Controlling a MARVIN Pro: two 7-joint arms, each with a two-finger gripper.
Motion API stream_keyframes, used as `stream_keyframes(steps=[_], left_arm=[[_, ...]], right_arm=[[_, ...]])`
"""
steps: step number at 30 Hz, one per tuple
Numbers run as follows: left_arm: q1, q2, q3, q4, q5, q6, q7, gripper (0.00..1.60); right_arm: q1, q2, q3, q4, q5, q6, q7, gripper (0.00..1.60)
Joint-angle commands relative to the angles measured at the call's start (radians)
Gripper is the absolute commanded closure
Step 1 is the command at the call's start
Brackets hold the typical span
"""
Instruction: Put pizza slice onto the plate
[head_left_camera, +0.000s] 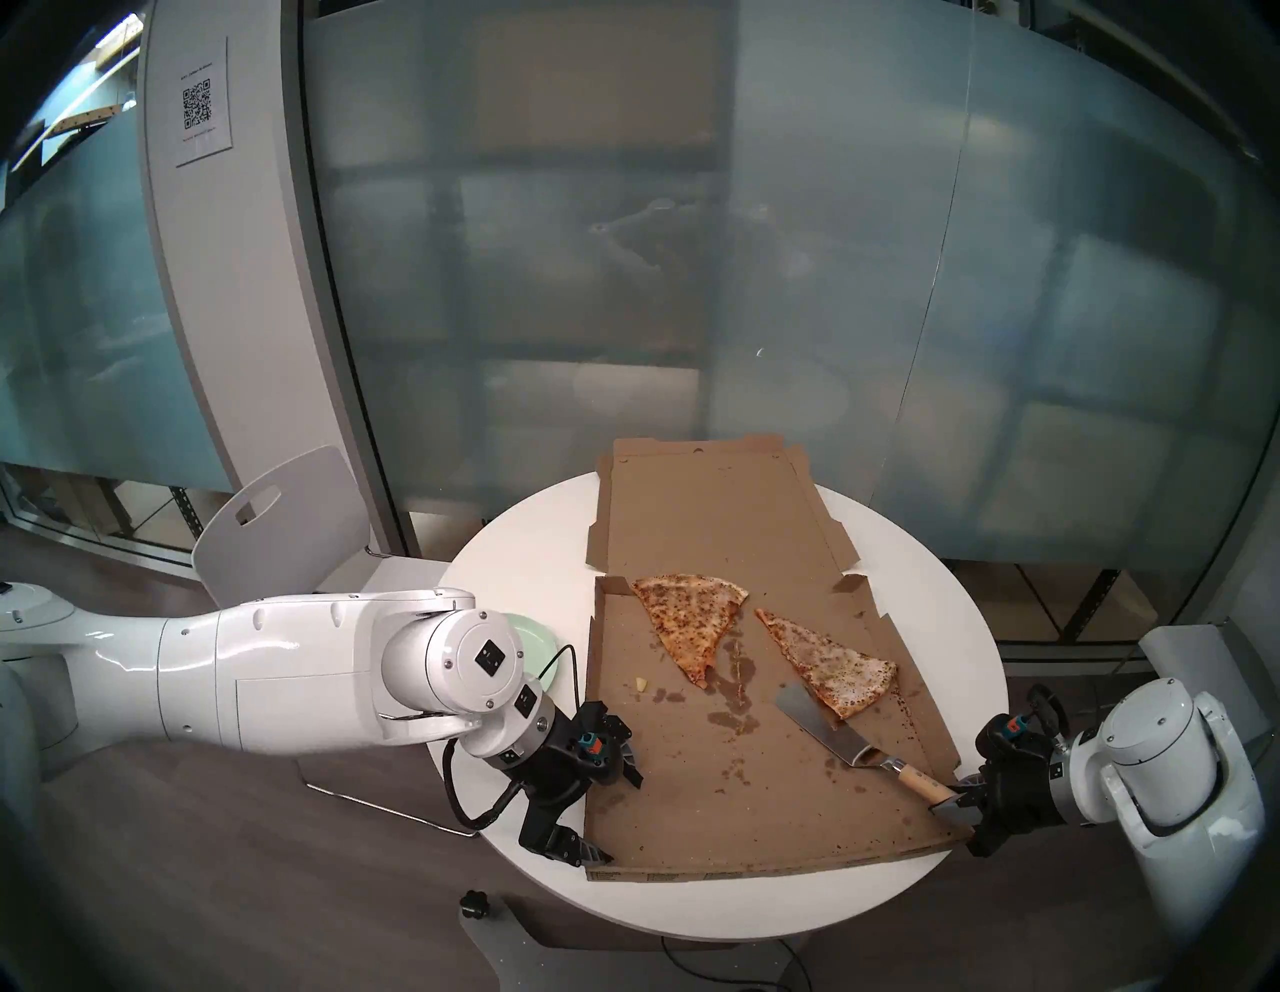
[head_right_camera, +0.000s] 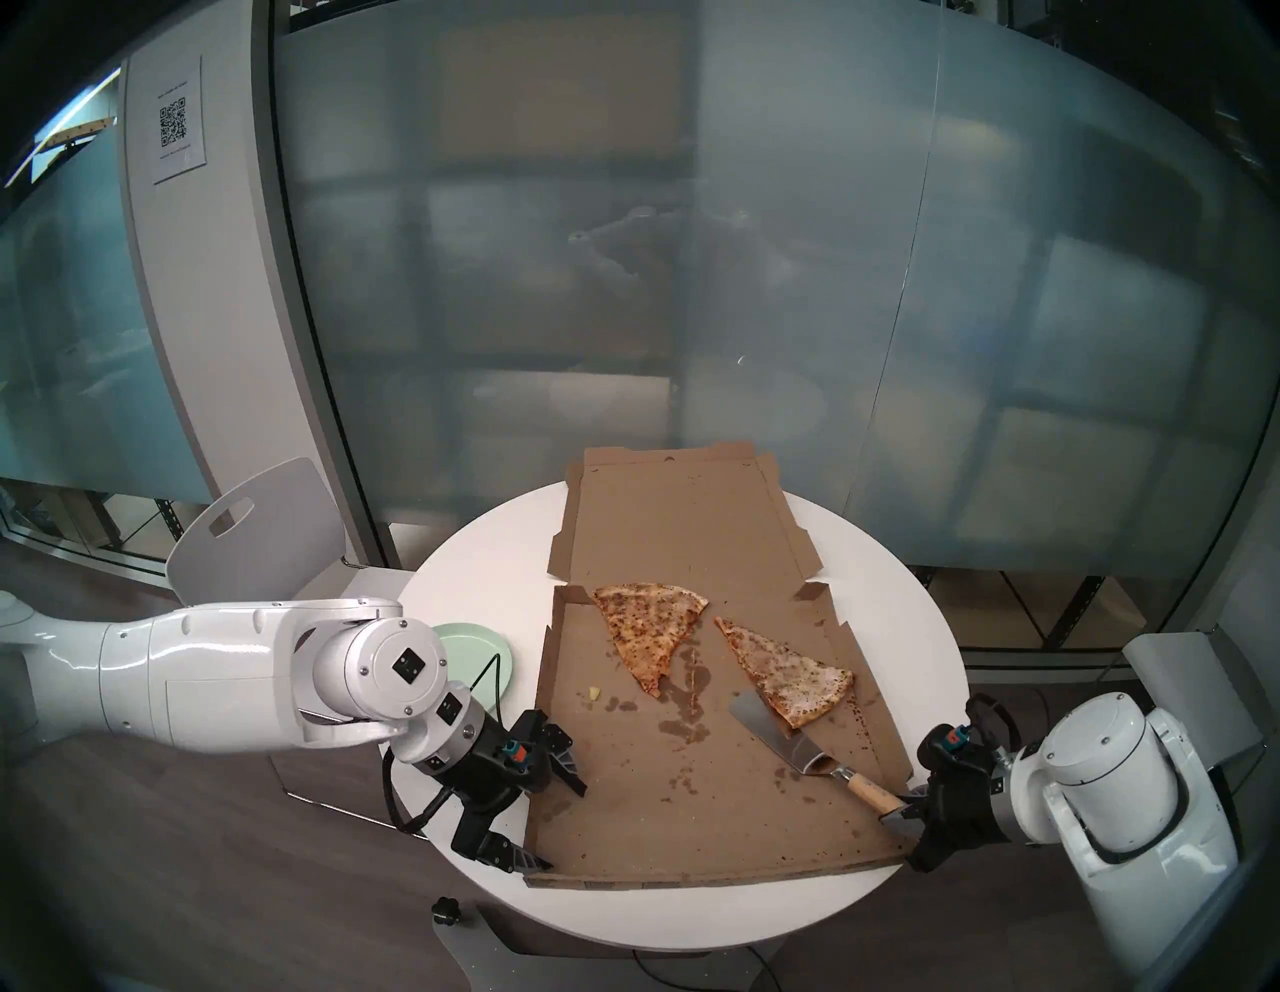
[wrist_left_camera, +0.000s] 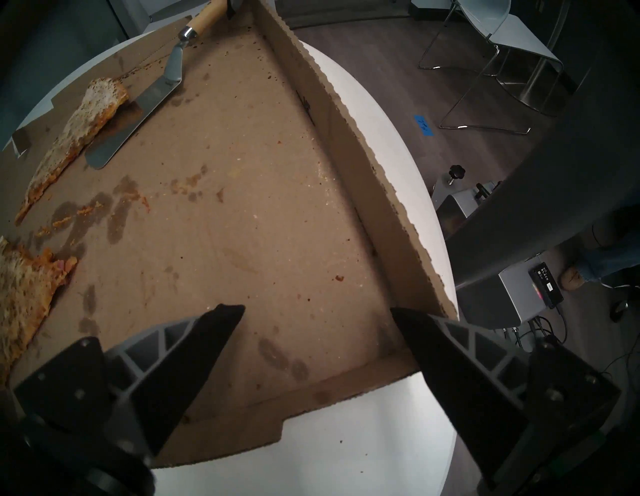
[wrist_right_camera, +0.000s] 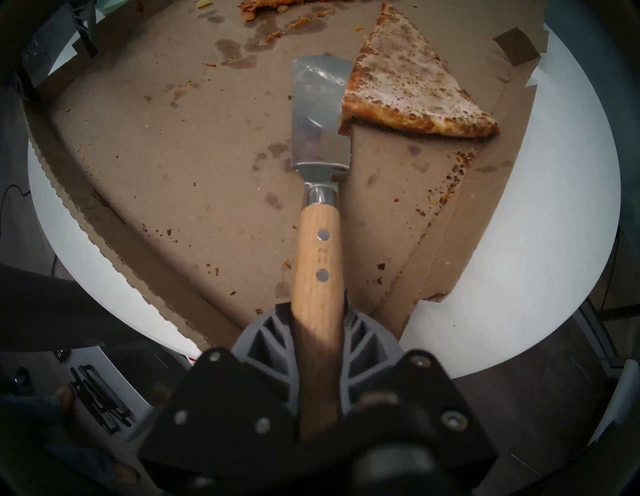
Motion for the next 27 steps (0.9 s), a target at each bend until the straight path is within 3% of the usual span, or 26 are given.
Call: stream_keyframes(steps=[1,16,22,27], left_arm=[[-0.009,-0.012,-0.009,-0.015,-0.001,0.003,0.000,0.00],[-0.009,-0.018,-0.010,-0.020,0.000,0.006,0.004,0.00],[-0.007,-0.017,-0.008,-0.014,0.002,-0.001,0.006,0.00],[-0.003,-0.018,-0.008,-0.010,0.000,-0.006,0.012,0.00]], right_arm=[[0.020,0.112,0.019,-0.013,0.086,0.043,0.096,1.60],[-0.011,0.254,-0.021,0.046,0.277,0.075,0.021,1.60],[-0.025,0.262,-0.012,0.057,0.312,0.067,0.008,1.60],[0.012,0.258,-0.053,0.087,0.332,0.060,-0.044,1.60]])
